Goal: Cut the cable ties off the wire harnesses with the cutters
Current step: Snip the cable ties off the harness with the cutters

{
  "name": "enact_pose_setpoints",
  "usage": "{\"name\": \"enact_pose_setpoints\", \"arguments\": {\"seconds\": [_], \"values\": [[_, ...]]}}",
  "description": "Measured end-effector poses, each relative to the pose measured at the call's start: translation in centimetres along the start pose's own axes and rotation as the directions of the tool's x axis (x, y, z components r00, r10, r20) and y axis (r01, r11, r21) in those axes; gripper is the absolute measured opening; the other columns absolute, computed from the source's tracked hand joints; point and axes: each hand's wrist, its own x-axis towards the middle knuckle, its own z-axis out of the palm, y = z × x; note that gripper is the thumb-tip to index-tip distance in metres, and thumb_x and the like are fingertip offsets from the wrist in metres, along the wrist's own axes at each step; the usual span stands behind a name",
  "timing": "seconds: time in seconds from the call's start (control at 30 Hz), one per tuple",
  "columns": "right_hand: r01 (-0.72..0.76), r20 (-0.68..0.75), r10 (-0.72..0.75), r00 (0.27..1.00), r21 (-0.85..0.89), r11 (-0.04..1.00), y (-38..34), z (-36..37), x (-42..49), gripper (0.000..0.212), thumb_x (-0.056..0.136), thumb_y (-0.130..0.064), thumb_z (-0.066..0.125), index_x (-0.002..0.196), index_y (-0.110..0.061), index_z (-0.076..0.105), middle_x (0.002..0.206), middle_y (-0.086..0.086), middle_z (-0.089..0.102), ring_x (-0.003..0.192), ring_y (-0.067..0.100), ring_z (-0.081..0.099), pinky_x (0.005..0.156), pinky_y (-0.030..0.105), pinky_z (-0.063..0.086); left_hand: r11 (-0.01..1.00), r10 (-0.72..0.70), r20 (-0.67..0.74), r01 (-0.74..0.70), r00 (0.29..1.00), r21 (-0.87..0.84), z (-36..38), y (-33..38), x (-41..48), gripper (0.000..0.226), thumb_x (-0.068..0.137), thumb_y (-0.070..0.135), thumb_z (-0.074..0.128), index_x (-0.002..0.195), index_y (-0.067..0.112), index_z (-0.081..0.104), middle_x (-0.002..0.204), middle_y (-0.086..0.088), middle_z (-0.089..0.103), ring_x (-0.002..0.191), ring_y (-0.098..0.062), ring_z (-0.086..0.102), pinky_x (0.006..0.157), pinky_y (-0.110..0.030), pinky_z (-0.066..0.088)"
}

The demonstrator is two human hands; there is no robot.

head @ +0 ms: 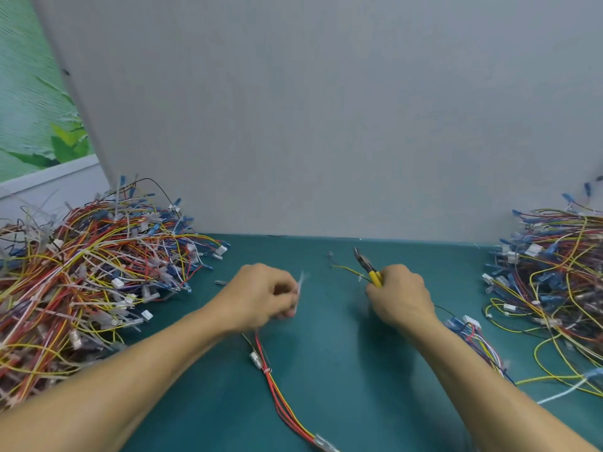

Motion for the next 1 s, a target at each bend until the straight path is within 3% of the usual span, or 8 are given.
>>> {"name": "enact_pose_setpoints", "arguments": {"seconds": [0.1,0.23,0.37,0.5,0.63,0.83,0.93,1.0], "values": [[0.064,0.035,-0.075,0.997,0.239,0.969,0.1,-1.4,-1.9,0.024,0.084,-0.022,0.058,0.067,-0.006,0.056,0.063,0.011,0.053,0.061,0.025,0.045,0.054,0.028,0.033,0.499,-0.251,0.052,0.175,0.967,-0.848,1.3,1.9,-0.7,0.018,0.092,-0.002,0.055,0.075,0.004,0.059,0.071,-0.013,0.066,0.076,-0.030,0.072,0.065,-0.034,0.060],[0.060,0.165,-0.158,0.974,0.481,0.875,0.0,-3.0,-5.2,0.025,0.085,-0.028,0.067,0.072,-0.007,0.068,0.069,0.014,0.062,0.057,0.017,0.041,0.058,0.028,0.032,0.046,-0.305,0.238,0.264,0.922,-0.963,3.6,4.4,-1.7,0.021,0.087,-0.004,0.041,0.071,0.005,0.050,0.063,-0.013,0.060,0.058,-0.027,0.067,0.048,-0.028,0.054],[0.052,0.224,-0.201,0.954,0.537,0.842,0.1,-3.1,-7.0,0.026,0.084,-0.029,0.069,0.076,-0.004,0.069,0.068,0.008,0.058,0.059,0.017,0.039,0.061,0.030,0.031,-0.125,-0.273,0.368,0.346,0.889,-0.930,6.0,5.9,-3.9,0.013,0.072,0.003,0.036,0.066,0.012,0.043,0.056,-0.005,0.036,0.041,-0.017,0.038,0.039,-0.023,0.039],[0.050,0.262,-0.225,0.938,0.543,0.838,0.4,-2.9,-7.7,0.029,0.083,-0.030,0.069,0.078,-0.002,0.069,0.068,0.010,0.054,0.060,0.018,0.038,0.061,0.032,0.029,0.000,-0.378,0.249,0.269,0.892,-0.963,7.5,6.5,-5.7,0.017,0.068,0.001,0.034,0.065,0.013,0.047,0.053,0.000,0.023,0.040,-0.013,0.021,0.038,-0.019,0.025],[0.061,0.307,-0.230,0.924,0.475,0.878,0.5,-3.1,-7.4,0.028,0.083,-0.032,0.069,0.076,-0.005,0.070,0.070,0.014,0.065,0.056,0.016,0.043,0.057,0.029,0.033,0.495,-0.451,-0.039,0.213,0.892,-0.842,7.5,6.2,-6.1,0.008,0.082,0.005,0.062,0.087,0.011,0.065,0.047,0.006,0.025,0.037,-0.009,0.017,0.039,-0.015,0.016],[0.090,0.440,-0.179,0.880,0.215,0.972,-0.1,-2.8,-6.6,0.030,0.081,-0.036,0.067,0.067,-0.009,0.067,0.061,0.008,0.060,0.054,0.017,0.045,0.055,0.026,0.035,0.643,-0.277,0.216,0.347,0.936,-0.682,6.1,6.8,-8.5,0.016,0.080,0.032,0.073,0.078,0.015,0.074,0.047,0.006,0.025,0.039,-0.010,0.018,0.039,-0.015,0.016],[0.110,0.564,-0.130,0.815,0.070,0.991,-0.2,-2.6,-6.6,0.025,0.080,-0.032,0.065,0.061,-0.015,0.065,0.049,-0.002,0.053,0.049,0.016,0.045,0.048,0.021,0.035,0.960,0.050,-0.058,-0.064,0.997,-0.274,4.8,5.9,-9.5,0.022,0.072,0.027,0.065,0.091,0.037,0.073,0.045,0.013,0.034,0.043,-0.005,0.031,0.050,-0.004,0.029],[0.103,0.608,-0.115,0.786,0.054,0.993,-0.2,-2.6,-6.4,0.024,0.081,-0.029,0.064,0.061,-0.016,0.063,0.045,-0.007,0.054,0.046,0.012,0.046,0.048,0.020,0.039,0.948,0.288,-0.106,-0.269,0.952,0.169,3.7,5.4,-9.5,0.030,0.070,0.012,0.067,0.093,0.032,0.071,0.057,0.020,0.049,0.053,0.002,0.046,0.058,-0.002,0.036]]}}
